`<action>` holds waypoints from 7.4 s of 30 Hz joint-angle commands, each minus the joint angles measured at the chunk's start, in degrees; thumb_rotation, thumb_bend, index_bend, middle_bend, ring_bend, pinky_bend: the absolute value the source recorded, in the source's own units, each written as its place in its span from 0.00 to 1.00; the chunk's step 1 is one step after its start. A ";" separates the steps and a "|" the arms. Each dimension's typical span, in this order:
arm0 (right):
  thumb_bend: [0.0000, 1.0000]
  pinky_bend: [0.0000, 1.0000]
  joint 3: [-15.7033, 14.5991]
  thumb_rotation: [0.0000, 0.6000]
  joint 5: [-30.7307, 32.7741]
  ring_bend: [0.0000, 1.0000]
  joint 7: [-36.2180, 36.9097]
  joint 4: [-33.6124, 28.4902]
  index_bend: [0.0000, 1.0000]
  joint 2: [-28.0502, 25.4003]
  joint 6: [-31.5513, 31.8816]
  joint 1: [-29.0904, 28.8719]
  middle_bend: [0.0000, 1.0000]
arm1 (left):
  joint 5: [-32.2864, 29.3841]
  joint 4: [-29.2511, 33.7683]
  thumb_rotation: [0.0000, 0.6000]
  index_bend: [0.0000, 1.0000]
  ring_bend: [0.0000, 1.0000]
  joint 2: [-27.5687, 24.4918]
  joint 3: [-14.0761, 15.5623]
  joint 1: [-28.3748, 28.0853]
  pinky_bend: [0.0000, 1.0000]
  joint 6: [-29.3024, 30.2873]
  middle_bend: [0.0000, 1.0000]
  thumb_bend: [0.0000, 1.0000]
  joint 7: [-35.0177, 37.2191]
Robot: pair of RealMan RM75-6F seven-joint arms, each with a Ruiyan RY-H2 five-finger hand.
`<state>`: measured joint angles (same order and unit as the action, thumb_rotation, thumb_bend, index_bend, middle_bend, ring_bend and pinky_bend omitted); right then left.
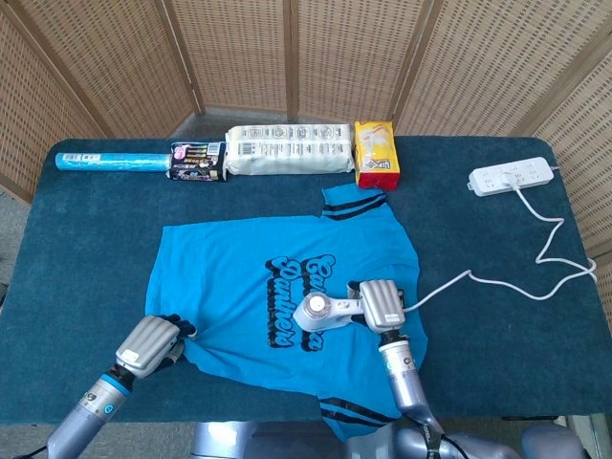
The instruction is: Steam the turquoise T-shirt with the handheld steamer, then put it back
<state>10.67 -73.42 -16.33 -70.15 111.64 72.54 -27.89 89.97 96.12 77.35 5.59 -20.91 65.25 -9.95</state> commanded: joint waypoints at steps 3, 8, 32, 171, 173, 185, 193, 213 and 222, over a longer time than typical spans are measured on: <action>0.33 0.73 -0.16 1.00 0.00 0.81 0.25 0.56 0.76 -1.18 0.18 0.73 0.77 | -0.08 -0.02 1.00 0.56 0.45 0.02 0.01 0.01 0.56 -0.05 0.55 0.54 -0.04; 0.33 0.73 -0.01 1.00 0.00 0.80 0.30 0.57 0.76 -2.03 -0.12 0.92 0.77 | -0.06 -0.15 1.00 0.56 0.45 0.14 0.00 0.01 0.56 -0.05 0.55 0.54 0.04; 0.33 0.73 1.54 1.00 -0.48 0.80 -5.22 -0.72 0.76 1.14 -2.66 -2.94 0.77 | 0.41 -0.85 1.00 0.56 0.45 0.02 0.14 0.28 0.56 0.57 0.55 0.54 1.42; 0.29 0.21 22.60 1.00 28.75 0.20 -6.97 41.16 0.12 1.22 -20.69 -21.35 0.24 | -3.22 1.14 1.00 0.56 0.45 0.45 0.19 2.53 0.56 0.65 0.55 0.54 -2.89; 0.29 0.20 22.28 1.00 28.54 0.18 -6.97 40.43 0.10 0.83 -20.59 -20.89 0.23 | -3.11 1.16 1.00 0.56 0.45 0.47 0.24 2.51 0.56 0.59 0.55 0.54 -2.93; 0.29 0.17 19.76 1.00 28.11 0.17 -8.68 32.46 0.07 -3.19 -19.90 -16.71 0.21 | -2.83 1.64 1.00 0.56 0.45 0.50 0.12 2.27 0.56 0.39 0.55 0.54 -3.57; 0.29 0.16 20.63 1.00 29.65 0.16 -9.27 32.78 0.06 -2.45 -18.22 -17.51 0.17 | -3.10 1.97 1.00 0.56 0.45 0.40 -0.08 2.19 0.56 0.30 0.55 0.54 -4.13; 0.29 0.13 20.90 1.00 29.29 0.16 -7.51 38.80 0.09 -0.44 -18.23 -19.55 0.18 | -3.48 2.02 1.00 0.56 0.45 0.41 -0.57 1.95 0.56 0.25 0.55 0.54 -4.22; 0.32 0.00 18.99 1.00 27.95 0.00 -7.04 35.23 0.00 -2.42 -18.95 -16.88 0.01 | -3.29 1.74 1.00 0.56 0.45 0.65 -0.29 1.85 0.56 -0.10 0.55 0.54 -4.18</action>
<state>30.03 -45.10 -23.69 -34.36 109.60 53.22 -45.25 86.68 97.86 78.00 5.31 -19.05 65.16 -14.13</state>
